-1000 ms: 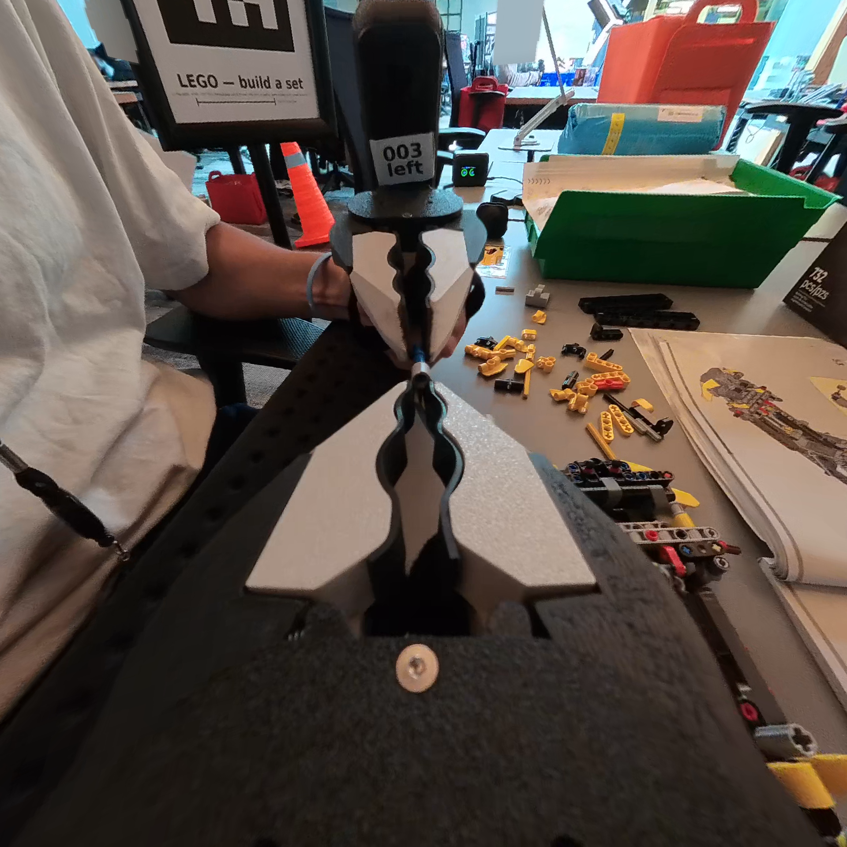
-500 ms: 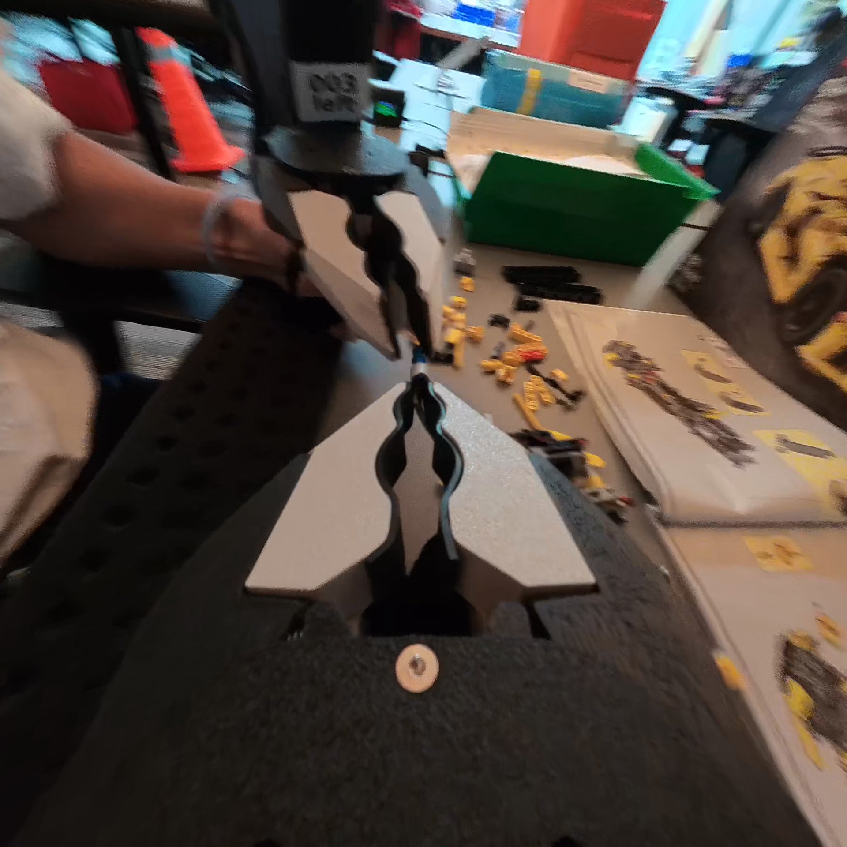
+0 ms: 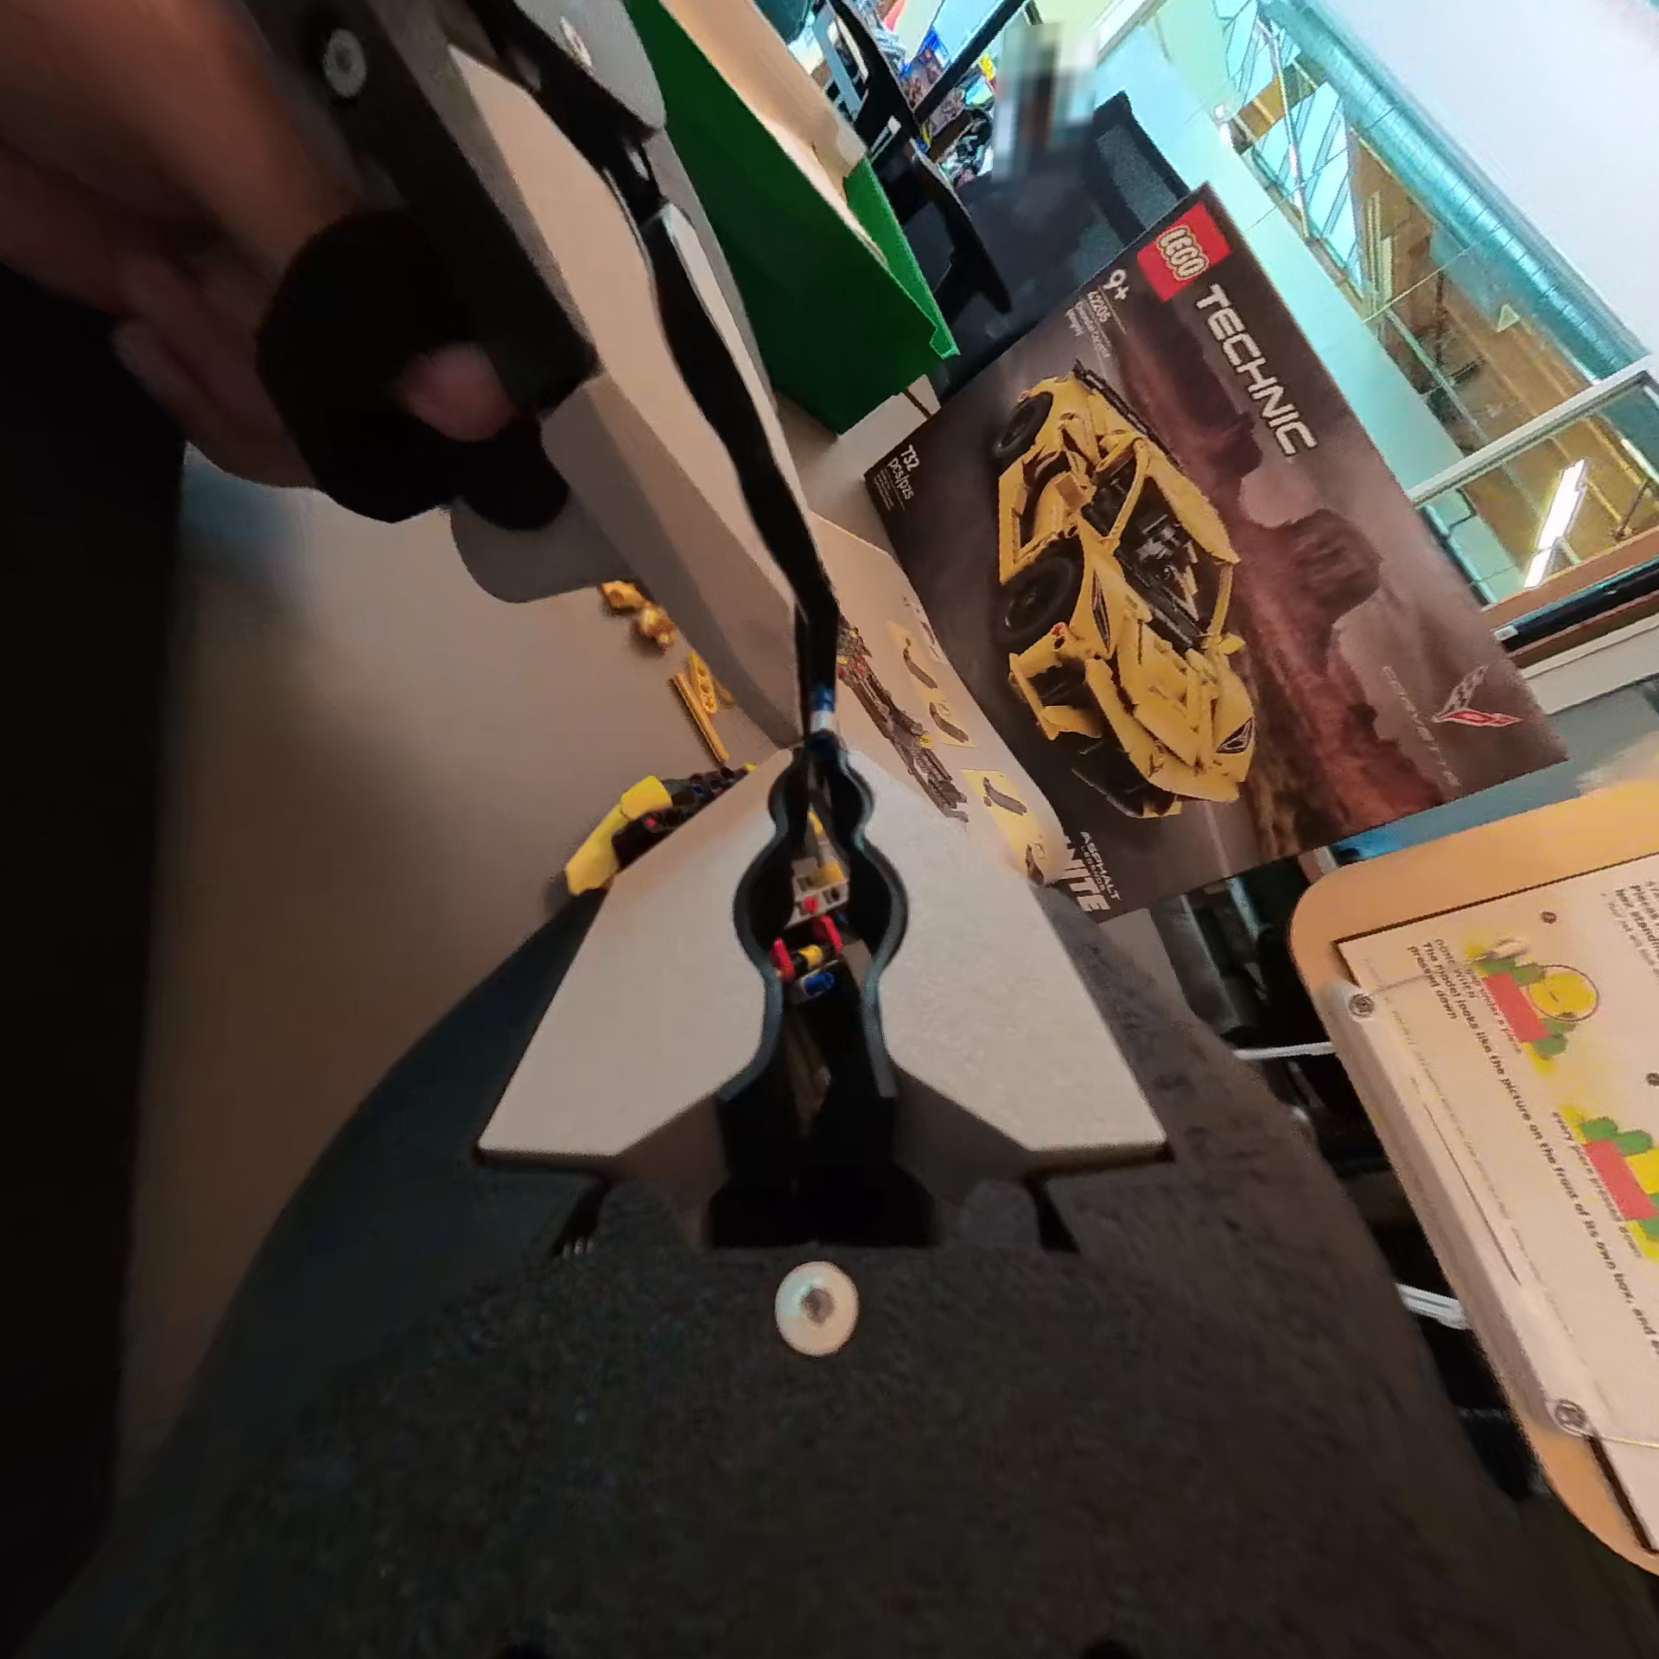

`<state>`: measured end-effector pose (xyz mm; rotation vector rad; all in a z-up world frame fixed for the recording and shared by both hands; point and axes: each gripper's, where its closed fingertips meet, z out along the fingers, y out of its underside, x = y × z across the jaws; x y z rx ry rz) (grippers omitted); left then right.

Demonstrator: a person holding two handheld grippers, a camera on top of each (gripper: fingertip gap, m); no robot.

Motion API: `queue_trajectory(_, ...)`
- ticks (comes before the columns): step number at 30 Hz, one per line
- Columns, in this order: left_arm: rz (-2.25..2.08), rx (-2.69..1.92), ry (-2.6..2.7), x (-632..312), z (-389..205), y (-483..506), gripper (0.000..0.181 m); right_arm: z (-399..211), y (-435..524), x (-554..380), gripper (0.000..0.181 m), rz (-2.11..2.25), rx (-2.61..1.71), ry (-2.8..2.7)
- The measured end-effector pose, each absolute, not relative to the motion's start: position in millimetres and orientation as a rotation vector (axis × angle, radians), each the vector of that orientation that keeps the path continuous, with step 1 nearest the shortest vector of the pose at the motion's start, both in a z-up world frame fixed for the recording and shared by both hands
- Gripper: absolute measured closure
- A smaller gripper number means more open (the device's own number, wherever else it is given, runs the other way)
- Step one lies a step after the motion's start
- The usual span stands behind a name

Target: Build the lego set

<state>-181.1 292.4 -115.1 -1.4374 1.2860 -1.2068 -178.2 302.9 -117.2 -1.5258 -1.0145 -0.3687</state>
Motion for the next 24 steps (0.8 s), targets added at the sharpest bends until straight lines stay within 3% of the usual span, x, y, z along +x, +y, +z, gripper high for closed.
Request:
queue_trajectory(20,-1.025,-1.416,1.446,-179,-137,291,0.160,-141,301,-176,0.177,-0.488,-1.546,-1.165)
queue_trajectory(24,-1.039,-1.354,1.537,-185,-142,287,0.160,-139,295,-184,0.177,-0.210,-1.566,-1.136)
